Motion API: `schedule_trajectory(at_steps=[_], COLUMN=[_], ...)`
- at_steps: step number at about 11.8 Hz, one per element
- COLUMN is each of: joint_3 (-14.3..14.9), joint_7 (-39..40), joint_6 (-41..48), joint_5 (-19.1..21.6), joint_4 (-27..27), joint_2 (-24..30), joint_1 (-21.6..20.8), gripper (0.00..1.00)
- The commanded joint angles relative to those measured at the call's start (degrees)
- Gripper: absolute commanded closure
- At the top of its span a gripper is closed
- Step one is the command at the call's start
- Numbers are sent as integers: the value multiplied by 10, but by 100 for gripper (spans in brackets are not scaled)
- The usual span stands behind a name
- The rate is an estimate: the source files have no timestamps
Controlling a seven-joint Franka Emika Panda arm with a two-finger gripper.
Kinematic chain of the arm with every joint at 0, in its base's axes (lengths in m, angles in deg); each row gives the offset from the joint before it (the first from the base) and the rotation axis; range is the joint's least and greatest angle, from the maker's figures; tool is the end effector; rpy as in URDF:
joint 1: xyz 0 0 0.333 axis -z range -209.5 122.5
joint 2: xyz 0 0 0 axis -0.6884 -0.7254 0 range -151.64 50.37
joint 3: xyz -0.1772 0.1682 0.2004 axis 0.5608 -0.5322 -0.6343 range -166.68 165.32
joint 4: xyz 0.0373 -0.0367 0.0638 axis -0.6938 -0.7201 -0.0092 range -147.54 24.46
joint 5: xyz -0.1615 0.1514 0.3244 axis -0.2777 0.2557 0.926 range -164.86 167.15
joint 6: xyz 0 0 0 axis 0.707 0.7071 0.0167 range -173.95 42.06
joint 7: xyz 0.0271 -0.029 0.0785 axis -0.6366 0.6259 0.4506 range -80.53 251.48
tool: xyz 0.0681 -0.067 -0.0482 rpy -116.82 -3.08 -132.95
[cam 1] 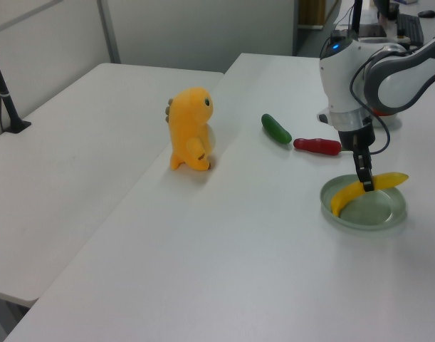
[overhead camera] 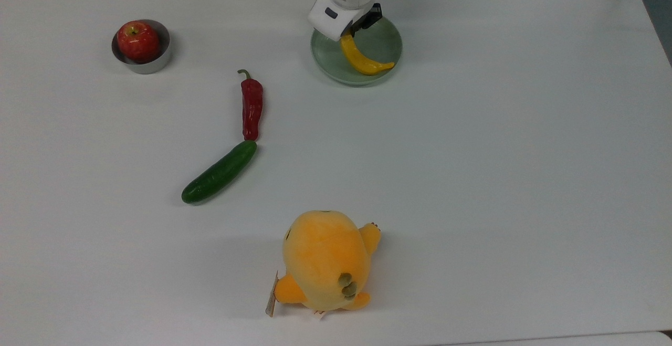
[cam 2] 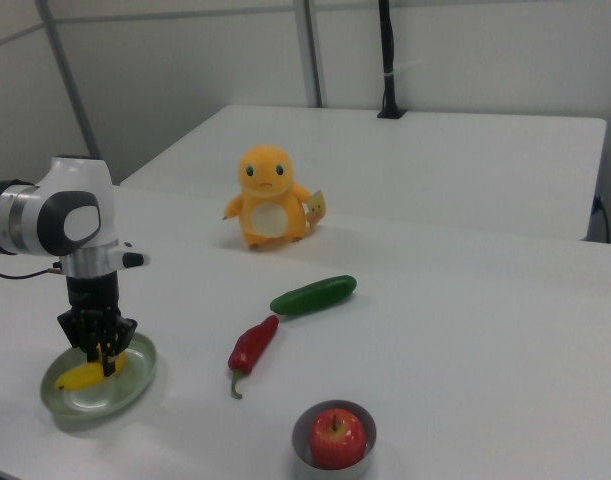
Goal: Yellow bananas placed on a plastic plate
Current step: 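Lower the banana onto the plate and open the gripper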
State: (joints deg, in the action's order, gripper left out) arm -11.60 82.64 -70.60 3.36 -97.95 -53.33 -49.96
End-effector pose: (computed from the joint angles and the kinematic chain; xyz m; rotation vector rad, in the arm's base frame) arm 0.4756 0.1514 0.3386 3.0720 0.3630 -0.4780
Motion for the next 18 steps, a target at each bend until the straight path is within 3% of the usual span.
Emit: schedule_trajectory(at_steps=[1,4,8,11,14,18], joint_3=[0,0,0,0,0,4], joint_7=[-9,-11,-12,-14,-14,-14], joint_6=[-22,-16,-14,-13,-8,92], joint_5=[9,9,9,9,9,8], joint_4=[-21,-21,-20,-19,-14,108], joint_2=[12,10,10,11,14,37], joint_1=[-2,-1,-1,-1,1,27], gripper=[78,54,36,0,0,0])
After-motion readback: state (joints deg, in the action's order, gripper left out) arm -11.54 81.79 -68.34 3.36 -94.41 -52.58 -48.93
